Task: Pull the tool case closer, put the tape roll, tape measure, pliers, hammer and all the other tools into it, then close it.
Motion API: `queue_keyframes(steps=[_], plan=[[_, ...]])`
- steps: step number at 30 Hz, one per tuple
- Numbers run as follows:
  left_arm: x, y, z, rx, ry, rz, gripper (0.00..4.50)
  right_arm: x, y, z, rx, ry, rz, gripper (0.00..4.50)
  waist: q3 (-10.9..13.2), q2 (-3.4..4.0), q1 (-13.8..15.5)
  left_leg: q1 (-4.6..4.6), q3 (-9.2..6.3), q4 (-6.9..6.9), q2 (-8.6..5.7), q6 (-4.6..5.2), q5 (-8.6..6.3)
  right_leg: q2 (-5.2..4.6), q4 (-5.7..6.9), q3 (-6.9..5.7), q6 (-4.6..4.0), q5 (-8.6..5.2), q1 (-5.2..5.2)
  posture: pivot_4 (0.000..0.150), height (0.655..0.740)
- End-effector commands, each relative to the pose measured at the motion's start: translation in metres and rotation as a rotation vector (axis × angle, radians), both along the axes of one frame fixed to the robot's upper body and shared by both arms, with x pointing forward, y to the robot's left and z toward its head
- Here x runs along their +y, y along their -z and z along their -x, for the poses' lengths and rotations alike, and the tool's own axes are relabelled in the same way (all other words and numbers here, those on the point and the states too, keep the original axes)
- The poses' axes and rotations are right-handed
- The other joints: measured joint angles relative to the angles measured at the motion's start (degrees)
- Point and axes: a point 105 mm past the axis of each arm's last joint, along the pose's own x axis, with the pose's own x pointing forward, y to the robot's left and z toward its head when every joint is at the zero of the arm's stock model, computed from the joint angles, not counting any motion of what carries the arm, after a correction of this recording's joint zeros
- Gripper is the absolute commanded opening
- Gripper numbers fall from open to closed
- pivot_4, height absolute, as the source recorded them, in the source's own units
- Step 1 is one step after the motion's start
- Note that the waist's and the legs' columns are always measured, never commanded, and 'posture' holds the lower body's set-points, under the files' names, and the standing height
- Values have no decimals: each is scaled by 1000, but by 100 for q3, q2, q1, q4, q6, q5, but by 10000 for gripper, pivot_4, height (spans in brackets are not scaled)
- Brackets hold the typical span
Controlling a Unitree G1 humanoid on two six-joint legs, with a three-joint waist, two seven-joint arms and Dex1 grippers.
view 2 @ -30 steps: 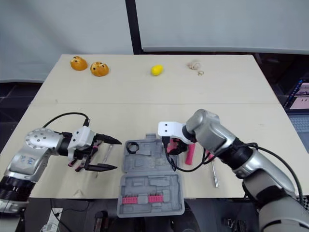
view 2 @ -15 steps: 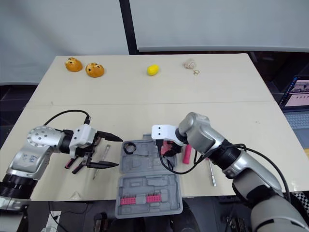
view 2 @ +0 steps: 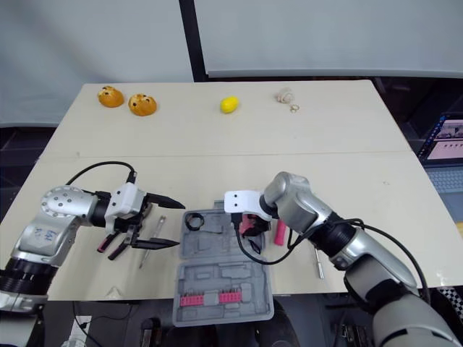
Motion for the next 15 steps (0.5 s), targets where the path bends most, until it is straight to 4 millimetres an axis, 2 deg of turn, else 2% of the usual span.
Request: queue_keyframes(steps=[1, 4, 6, 11, 14, 15], plan=[[-3, -8, -2, -32, 6, 7, 45000, 9, -28, -5, -101, -31, -48, 44131, 0, 0, -2, 0, 0, 0, 0, 0, 0, 0, 0, 0, 0, 0, 0, 1500, 7370], [-2, -11, -2, -38, -1, 14, 45000, 7, -60, 0, -146, -8, -136, 44131, 1, 1, 4, -1, -1, 0, 0, 0, 0, 0, 1, 0, 0, 0, -1, 1500, 7370], [-3, -11, -1, -40, -2, 16, 45000, 1, -67, 9, -118, 7, -205, 44131, 0, 0, 16, -4, -6, 2, 0, 0, 0, -2, 1, -3, 0, 0, -2, 1500, 7370], [-3, -13, 0, -44, -7, 20, 45000, -15, -57, 24, -106, 11, -400, 44131, -22, -30, 53, -8, -24, 1, -1, 0, -1, -4, -10, -22, 0, 0, 12, 1500, 7370], [-2, -14, -1, -45, -7, 17, 45000, -22, -42, 35, -57, 19, -555, 44131, -22, -31, 54, -11, -21, 1, -7, 1, -1, -6, -7, -20, 1, 0, 8, 1500, 7370], [-2, -15, -1, -45, -7, 17, 45000, -22, -38, 35, -27, 52, -629, 41841, -22, -31, 56, -11, -23, 1, -5, 0, -1, -2, -8, -21, 1, 0, 9, 1500, 7370]])
